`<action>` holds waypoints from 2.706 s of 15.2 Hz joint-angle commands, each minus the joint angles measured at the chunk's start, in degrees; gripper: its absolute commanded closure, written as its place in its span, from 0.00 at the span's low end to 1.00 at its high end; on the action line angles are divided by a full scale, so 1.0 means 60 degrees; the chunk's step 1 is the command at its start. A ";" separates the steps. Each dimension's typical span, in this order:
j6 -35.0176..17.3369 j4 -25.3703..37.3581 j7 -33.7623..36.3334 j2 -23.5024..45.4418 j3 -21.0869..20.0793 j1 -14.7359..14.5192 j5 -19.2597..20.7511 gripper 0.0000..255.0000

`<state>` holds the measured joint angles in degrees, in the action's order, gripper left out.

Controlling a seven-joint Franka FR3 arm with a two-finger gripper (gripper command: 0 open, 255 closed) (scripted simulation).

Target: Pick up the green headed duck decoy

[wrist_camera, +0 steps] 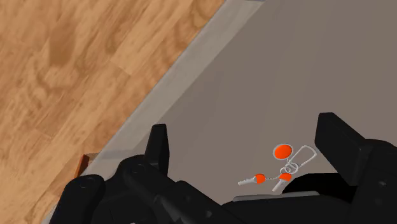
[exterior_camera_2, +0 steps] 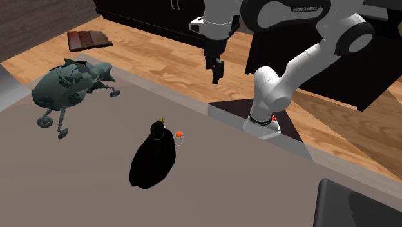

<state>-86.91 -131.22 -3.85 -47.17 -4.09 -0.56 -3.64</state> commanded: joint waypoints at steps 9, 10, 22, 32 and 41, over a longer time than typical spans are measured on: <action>-0.1071 0.1760 -0.1023 0.2950 -0.0640 -0.0537 0.0384 0.00; -0.1157 0.2018 -0.1131 0.3310 -0.0732 -0.0597 0.0452 0.00; -0.1405 0.5703 -0.2099 0.7584 -0.2005 -0.1382 0.1803 0.00; -0.2340 0.5036 -0.2068 0.7908 -0.2098 -0.1478 0.1983 0.00; -0.2337 0.5032 -0.2067 0.7900 -0.2098 -0.1478 0.1982 1.00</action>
<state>-100.91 -100.97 -16.27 0.17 -16.67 -9.43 8.27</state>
